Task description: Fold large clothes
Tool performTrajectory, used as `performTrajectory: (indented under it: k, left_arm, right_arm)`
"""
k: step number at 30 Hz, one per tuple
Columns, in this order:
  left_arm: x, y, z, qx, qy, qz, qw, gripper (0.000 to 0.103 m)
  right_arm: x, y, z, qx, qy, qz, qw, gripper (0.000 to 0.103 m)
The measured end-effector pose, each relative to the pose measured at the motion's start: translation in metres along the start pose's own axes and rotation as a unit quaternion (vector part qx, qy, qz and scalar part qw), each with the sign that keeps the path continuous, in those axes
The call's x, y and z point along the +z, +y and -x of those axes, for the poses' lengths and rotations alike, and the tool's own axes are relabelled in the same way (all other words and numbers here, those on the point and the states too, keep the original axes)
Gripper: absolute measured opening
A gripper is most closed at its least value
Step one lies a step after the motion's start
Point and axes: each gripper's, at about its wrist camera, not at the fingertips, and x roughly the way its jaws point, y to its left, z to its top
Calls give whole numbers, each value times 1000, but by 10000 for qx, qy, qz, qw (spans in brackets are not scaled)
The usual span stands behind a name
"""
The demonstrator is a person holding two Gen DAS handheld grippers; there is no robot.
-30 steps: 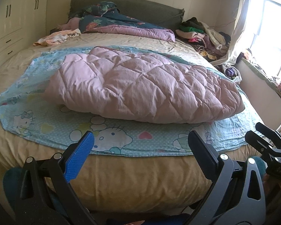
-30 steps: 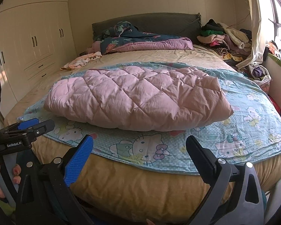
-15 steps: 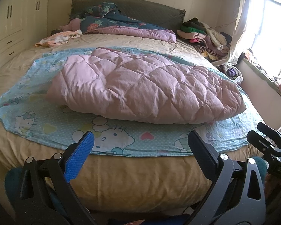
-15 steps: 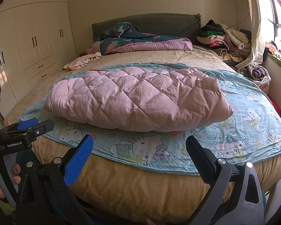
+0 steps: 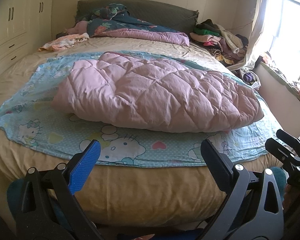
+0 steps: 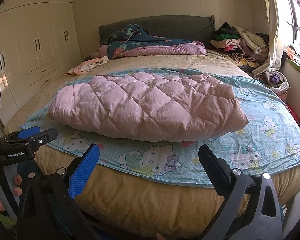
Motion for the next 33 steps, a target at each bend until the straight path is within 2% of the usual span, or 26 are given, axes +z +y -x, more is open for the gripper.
performTrajectory:
  k: [33]
  left_arm:
    - [0,1,3,42,-28,-28,10000,94]
  right_arm:
    - [1,1,0,-4,-5,16,10000,99]
